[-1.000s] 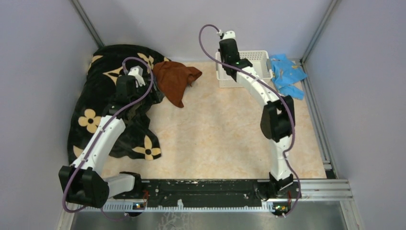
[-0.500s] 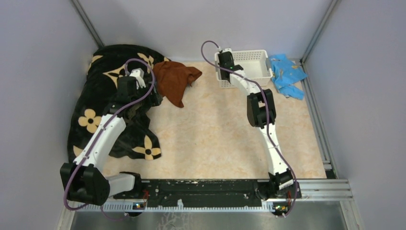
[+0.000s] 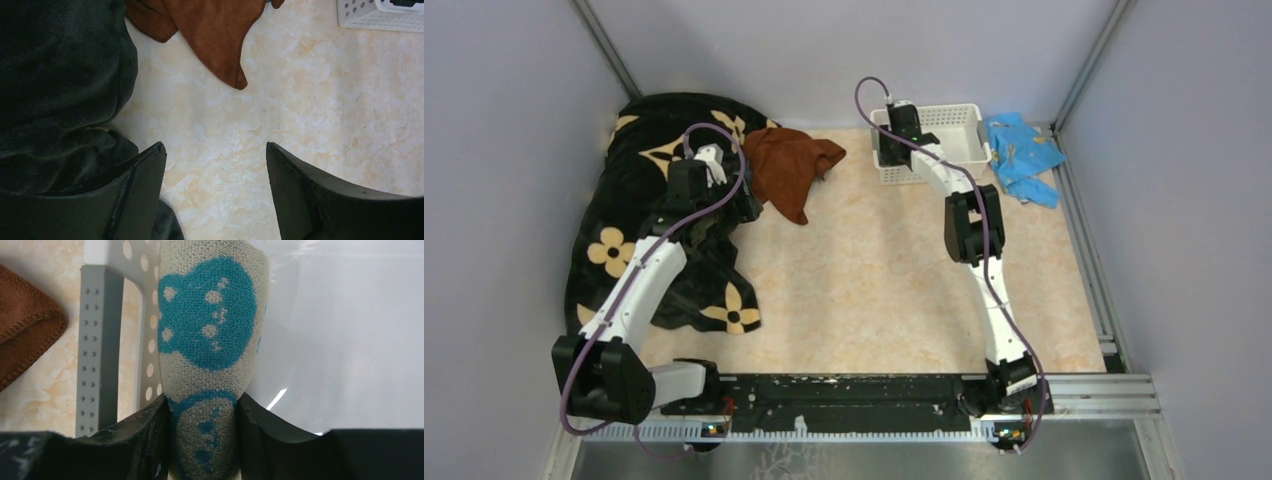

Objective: Roll the towels
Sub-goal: Place the towel in the bin.

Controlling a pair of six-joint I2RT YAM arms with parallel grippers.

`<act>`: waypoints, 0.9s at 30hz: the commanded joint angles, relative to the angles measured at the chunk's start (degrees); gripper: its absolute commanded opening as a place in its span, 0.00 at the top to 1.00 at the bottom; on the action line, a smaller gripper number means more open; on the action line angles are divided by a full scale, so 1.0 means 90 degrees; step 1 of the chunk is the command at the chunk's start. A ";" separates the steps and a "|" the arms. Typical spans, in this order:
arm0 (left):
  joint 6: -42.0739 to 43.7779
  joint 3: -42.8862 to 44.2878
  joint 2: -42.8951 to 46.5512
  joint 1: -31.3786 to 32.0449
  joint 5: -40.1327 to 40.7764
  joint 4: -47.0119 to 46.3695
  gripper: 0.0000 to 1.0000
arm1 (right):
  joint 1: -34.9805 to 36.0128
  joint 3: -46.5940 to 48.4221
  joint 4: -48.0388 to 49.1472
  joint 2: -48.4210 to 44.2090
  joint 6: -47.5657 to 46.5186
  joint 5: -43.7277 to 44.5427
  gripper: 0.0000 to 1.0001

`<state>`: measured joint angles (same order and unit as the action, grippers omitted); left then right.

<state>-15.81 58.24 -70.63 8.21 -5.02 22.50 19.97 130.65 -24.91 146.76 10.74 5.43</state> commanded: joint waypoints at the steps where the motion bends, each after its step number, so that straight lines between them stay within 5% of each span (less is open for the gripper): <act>1: -0.0030 -0.0045 -0.0075 -0.0089 -0.0253 -0.0020 0.21 | -0.0060 0.0064 -0.0176 -0.0336 0.0281 -0.0381 0.53; 11: -0.0100 -0.0065 -0.0106 -0.0169 -0.0352 -0.0010 0.22 | -0.0155 -0.0353 -0.0126 -0.0991 0.0180 -0.0338 0.45; 16: -0.0134 -0.0074 -0.0123 -0.0198 -0.0394 -0.0010 0.22 | -0.0215 -0.0242 -0.0313 -0.0923 0.0212 -0.0667 0.58; 27: -0.0163 -0.0074 -0.0179 -0.0272 -0.0500 -0.0004 0.22 | -0.0228 0.0087 -0.1033 -0.0676 0.0398 -0.1094 0.56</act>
<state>-16.84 58.02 -72.01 6.46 -8.29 22.55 18.20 127.44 -30.55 142.89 13.28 -2.13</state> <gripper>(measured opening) 0.779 0.431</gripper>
